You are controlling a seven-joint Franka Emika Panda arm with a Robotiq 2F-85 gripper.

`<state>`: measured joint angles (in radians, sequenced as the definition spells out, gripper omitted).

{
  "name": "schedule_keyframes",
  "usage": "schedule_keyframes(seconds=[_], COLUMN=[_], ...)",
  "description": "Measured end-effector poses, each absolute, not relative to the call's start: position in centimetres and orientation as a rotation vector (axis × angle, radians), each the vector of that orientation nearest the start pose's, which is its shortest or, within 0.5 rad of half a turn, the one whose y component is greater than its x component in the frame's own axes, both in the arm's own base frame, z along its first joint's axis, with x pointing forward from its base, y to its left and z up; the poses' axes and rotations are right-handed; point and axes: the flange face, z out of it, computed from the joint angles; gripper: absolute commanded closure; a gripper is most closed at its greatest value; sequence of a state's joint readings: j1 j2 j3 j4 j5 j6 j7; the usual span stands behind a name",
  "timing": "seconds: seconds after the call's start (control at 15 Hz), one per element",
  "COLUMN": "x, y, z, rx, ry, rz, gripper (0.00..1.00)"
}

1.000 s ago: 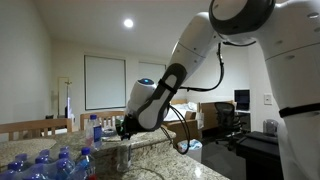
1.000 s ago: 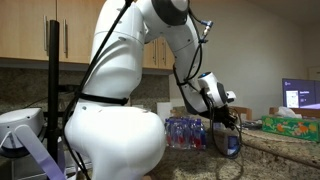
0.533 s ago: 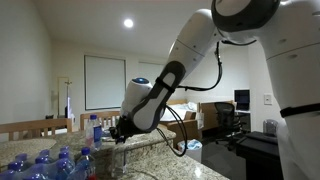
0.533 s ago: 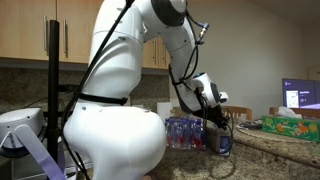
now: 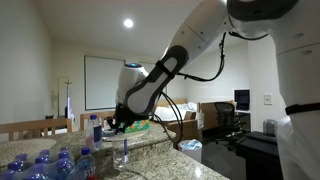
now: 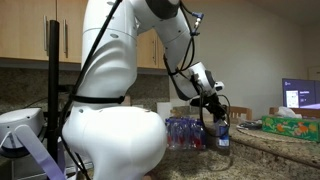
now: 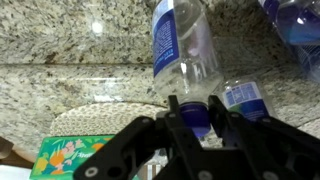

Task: Move the water bottle onto the top part of the counter

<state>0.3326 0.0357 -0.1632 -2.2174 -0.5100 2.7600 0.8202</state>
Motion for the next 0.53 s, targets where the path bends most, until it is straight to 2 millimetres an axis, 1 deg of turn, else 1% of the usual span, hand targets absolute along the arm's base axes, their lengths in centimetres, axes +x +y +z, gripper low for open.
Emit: schedule_keyframes(seconds=[0.2, 0.4, 0.53], x=[56.8, 57.9, 58.8], y=[11.6, 12.1, 12.4], z=[43.8, 46.0, 47.4], rx=[-3.044, -3.040, -3.030], ry=[0.371, 0.391, 0.436], rz=[-0.930, -0.953, -0.943], gripper=[0.90, 0.90, 0.90])
